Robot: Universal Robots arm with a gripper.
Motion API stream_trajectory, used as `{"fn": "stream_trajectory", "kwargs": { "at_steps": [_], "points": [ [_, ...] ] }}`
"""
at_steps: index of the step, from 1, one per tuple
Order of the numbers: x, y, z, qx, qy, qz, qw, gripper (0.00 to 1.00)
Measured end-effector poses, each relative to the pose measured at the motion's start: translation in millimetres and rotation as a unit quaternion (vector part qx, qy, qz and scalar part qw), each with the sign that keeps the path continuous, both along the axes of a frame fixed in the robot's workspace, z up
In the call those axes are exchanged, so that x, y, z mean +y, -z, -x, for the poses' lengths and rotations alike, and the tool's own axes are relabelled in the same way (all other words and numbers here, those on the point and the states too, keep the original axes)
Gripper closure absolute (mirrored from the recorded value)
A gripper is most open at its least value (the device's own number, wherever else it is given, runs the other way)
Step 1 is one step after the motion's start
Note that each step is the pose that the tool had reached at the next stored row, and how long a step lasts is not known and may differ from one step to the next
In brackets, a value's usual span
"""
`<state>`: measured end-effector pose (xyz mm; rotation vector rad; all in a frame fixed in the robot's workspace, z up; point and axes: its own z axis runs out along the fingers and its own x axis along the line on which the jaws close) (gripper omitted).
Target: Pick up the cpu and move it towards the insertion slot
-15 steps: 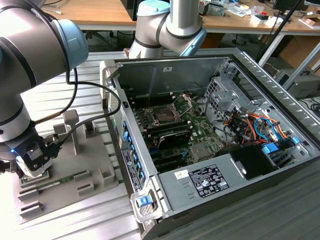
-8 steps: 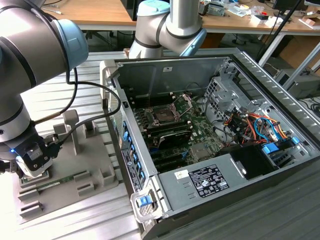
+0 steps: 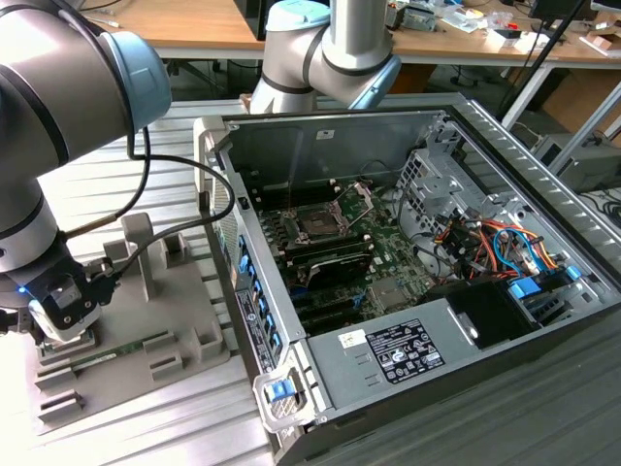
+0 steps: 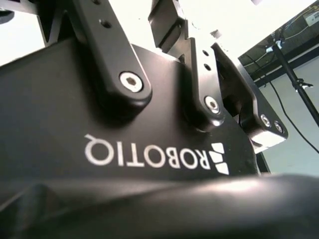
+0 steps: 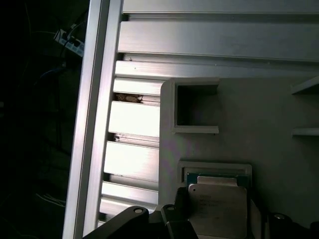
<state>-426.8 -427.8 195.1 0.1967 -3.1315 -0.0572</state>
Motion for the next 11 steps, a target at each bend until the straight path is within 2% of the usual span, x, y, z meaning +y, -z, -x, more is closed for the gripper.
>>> {"fn": "stream_trajectory", "kwargs": {
  "at_steps": [11],
  "points": [
    [0.0, -2.8, 0.0, 0.0000, 0.000, 0.0000, 1.00000, 0.45]
  ]
}}
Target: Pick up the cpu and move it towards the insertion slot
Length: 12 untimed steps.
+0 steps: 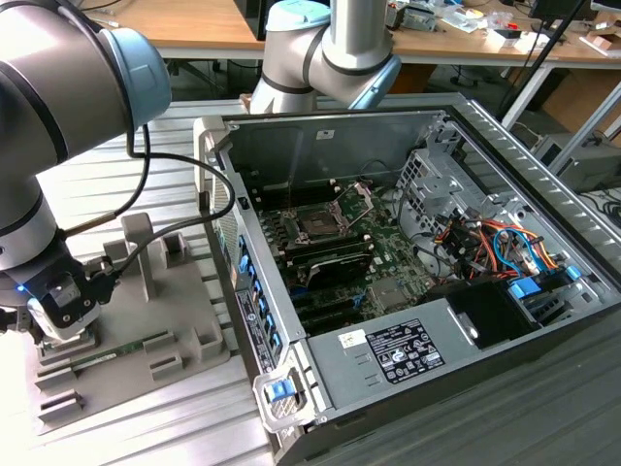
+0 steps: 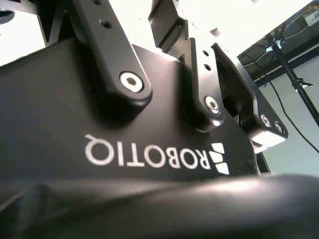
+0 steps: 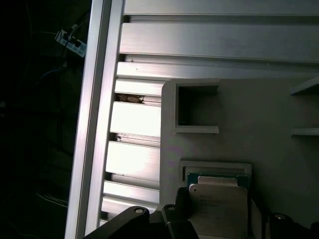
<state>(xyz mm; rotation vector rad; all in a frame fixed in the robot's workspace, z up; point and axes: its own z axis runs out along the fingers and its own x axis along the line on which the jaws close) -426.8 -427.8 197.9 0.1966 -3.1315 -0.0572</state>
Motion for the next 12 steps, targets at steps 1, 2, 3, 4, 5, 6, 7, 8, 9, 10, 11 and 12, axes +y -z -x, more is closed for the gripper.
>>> {"fn": "stream_trajectory", "kwargs": {
  "at_steps": [1, 2, 3, 4, 5, 6, 7, 8, 9, 10, 11, 12],
  "points": [
    [0.0, -0.2, 0.0, 0.0000, 0.000, 0.0000, 1.00000, 0.45],
    [0.0, -0.5, 0.0, -0.0001, 0.000, 0.0000, 1.00000, 0.45],
    [0.0, -0.9, 0.0, 0.0000, 0.000, 0.0000, 1.00000, 0.45],
    [0.0, -1.2, 0.0, -0.0001, 0.000, 0.0000, 1.00000, 0.45],
    [0.0, -1.7, 0.0, 0.0000, 0.000, 0.0000, 1.00000, 0.45],
    [0.0, -1.8, 0.0, -0.0001, 0.000, 0.0000, 1.00000, 0.45],
    [0.0, -1.9, 0.0, -0.0001, 0.000, -0.0001, 1.00000, 0.45],
    [0.0, -2.2, 0.0, 0.0000, 0.000, 0.0000, 1.00000, 0.45],
    [0.0, -2.5, 0.0, 0.0000, 0.000, 0.0000, 1.00000, 0.45],
    [0.0, -2.7, 0.0, 0.0000, 0.000, 0.0000, 1.00000, 0.45],
    [0.0, -3.2, 0.0, 0.0000, 0.000, 0.0000, 1.00000, 0.45],
    [0.0, -3.5, 0.0, 0.0000, 0.000, 0.0000, 1.00000, 0.45]
  ]
}}
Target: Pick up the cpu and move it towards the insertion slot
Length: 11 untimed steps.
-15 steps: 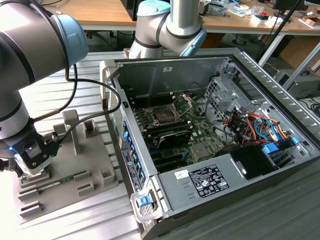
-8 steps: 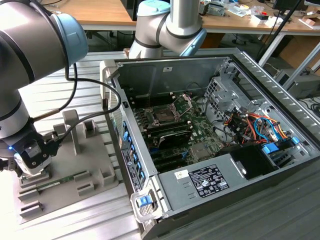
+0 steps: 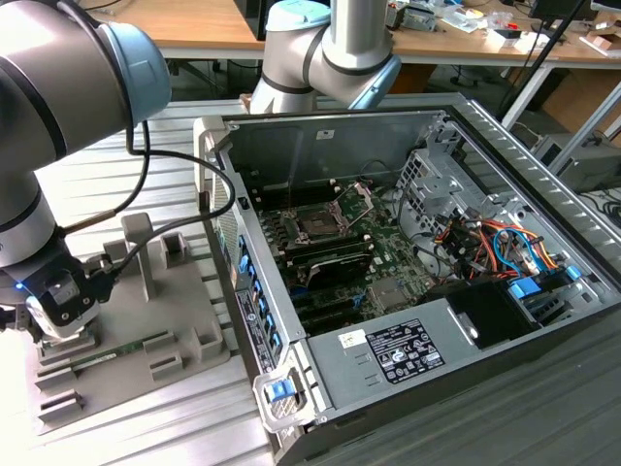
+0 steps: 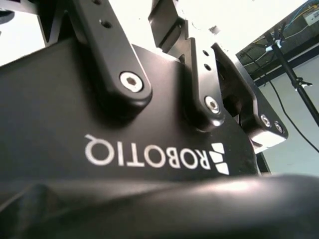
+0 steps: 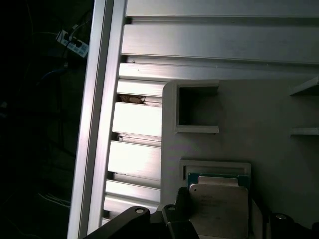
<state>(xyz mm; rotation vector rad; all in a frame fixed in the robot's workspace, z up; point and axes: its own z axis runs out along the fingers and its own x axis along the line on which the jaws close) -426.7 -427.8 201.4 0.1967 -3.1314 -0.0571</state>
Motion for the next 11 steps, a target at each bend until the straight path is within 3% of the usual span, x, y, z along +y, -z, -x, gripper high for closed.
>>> {"fn": "stream_trajectory", "kwargs": {
  "at_steps": [11],
  "points": [
    [0.0, -1.5, 0.0, -0.0001, 0.000, 0.0000, 1.00000, 0.45]
  ]
}}
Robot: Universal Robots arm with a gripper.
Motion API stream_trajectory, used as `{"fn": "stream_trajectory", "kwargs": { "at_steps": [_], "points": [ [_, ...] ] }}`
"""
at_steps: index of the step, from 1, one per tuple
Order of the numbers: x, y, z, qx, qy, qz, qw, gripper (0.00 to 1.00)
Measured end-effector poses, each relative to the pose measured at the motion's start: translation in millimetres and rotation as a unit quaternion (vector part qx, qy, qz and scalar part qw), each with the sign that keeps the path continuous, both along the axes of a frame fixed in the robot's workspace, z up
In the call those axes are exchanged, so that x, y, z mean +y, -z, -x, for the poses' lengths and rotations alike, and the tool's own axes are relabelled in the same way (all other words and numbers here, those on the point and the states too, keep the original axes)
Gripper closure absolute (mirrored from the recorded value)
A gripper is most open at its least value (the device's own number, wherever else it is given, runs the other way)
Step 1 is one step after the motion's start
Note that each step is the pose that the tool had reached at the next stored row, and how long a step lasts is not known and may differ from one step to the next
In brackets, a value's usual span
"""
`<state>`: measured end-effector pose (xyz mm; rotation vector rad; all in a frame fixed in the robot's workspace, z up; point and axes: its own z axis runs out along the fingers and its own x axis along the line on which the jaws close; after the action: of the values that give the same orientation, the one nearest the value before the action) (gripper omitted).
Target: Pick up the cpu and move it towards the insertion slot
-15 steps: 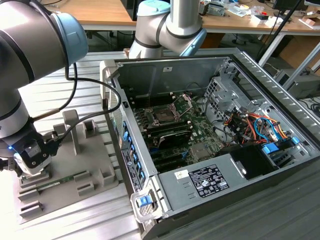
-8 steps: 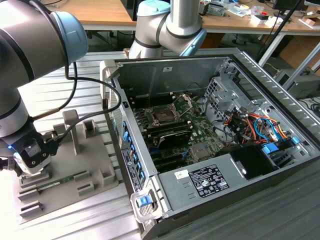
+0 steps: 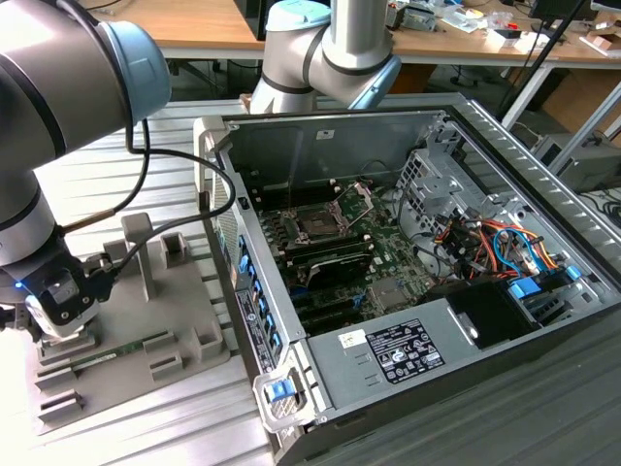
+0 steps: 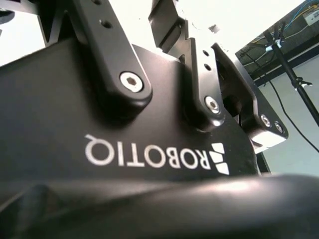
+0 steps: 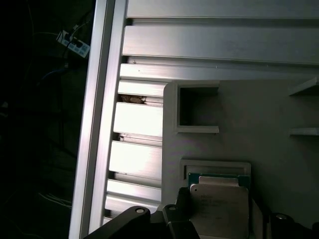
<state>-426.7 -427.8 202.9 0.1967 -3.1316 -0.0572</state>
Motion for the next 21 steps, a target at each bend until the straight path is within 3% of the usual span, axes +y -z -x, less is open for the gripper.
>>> {"fn": "stream_trajectory", "kwargs": {
  "at_steps": [21],
  "points": [
    [0.0, -5.6, 0.0, 0.0000, 0.000, 0.0000, 1.00000, 0.45]
  ]
}}
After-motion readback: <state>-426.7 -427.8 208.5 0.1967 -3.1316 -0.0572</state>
